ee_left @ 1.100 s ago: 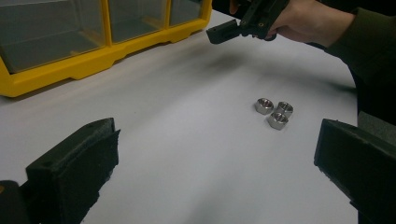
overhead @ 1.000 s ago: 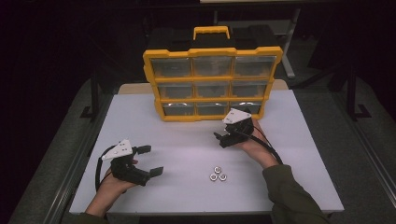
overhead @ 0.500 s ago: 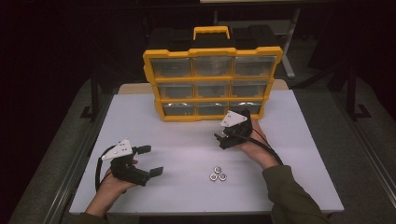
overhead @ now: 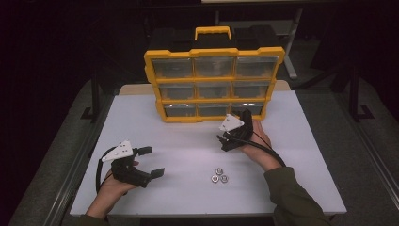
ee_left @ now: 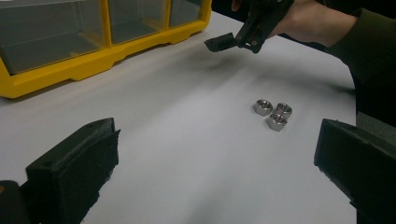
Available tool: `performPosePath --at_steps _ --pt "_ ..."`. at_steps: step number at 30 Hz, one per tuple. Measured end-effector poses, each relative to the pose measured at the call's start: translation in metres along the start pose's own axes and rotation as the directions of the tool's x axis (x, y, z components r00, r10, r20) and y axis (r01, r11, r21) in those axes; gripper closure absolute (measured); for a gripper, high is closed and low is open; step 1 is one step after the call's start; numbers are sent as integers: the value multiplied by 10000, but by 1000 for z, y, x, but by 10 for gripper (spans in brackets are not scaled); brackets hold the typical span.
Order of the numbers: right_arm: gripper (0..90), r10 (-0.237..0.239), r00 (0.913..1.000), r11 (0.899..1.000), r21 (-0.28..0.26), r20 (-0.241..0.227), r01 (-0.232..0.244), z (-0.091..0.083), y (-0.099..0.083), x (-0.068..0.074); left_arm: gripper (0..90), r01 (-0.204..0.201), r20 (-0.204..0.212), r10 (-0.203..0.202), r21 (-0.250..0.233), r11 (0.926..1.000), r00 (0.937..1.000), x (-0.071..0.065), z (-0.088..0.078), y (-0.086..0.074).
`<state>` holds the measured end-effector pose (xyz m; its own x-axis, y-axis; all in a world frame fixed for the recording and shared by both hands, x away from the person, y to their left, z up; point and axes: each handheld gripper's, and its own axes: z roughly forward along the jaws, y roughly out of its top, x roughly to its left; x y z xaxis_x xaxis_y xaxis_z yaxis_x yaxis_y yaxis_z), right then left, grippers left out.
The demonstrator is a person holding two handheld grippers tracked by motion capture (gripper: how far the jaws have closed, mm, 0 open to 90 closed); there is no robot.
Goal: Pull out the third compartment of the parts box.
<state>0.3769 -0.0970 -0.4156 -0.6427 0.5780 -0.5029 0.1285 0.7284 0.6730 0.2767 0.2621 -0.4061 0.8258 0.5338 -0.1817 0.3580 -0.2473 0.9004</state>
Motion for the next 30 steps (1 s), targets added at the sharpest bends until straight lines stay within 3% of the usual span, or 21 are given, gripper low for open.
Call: performPosePath --at_steps 5,20,24,30 --pt "0 -772 9964 9970 140 341 767 -1 2 3 0 -41 4 41 26 10000 10000 0 0 0" --pt "0 -1407 9867 9898 344 811 1383 -2 5 8 0 -53 19 53 17 10000 10000 0 -1 0" --pt "0 -1819 9780 9832 332 1024 1794 -3 5 11 0 -105 37 105 23 9999 9999 1 0 0" --pt "0 -2652 9545 9640 570 1367 2596 -3 6 15 0 -74 31 74 34 10000 10000 0 0 0"
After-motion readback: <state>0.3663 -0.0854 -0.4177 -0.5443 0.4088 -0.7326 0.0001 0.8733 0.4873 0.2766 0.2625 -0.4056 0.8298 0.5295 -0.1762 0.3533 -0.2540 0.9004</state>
